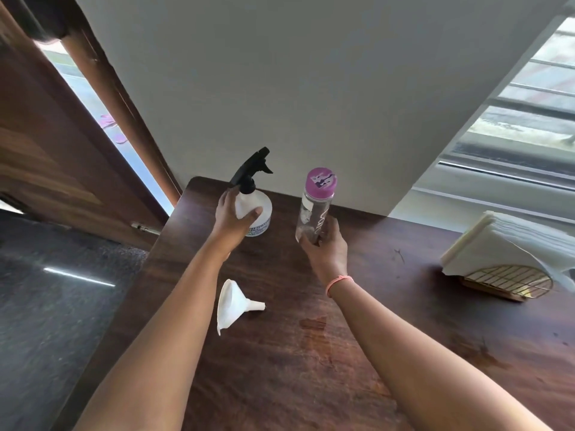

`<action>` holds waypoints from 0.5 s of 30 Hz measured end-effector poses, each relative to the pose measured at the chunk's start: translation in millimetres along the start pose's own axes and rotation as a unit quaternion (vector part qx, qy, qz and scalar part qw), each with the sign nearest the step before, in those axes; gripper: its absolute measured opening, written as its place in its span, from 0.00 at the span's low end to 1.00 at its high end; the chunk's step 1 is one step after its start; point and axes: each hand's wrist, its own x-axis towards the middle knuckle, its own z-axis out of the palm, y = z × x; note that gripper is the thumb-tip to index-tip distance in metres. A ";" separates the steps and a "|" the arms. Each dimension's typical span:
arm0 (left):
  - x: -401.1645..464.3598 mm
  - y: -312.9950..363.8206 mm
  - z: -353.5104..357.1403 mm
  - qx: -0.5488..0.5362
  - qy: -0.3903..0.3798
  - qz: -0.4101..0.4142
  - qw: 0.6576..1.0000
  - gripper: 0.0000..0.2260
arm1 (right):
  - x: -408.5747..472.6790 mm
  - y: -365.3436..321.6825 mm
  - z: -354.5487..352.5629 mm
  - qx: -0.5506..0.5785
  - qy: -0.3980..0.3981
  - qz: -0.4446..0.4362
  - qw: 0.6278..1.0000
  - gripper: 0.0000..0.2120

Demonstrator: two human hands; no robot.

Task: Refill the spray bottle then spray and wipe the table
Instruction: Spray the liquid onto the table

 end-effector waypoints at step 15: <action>-129.8 -43.2 -43.0 0.008 -0.138 -0.021 0.990 0.21 | -94.5 7.5 -1.7 -0.045 0.023 0.031 0.998 0.13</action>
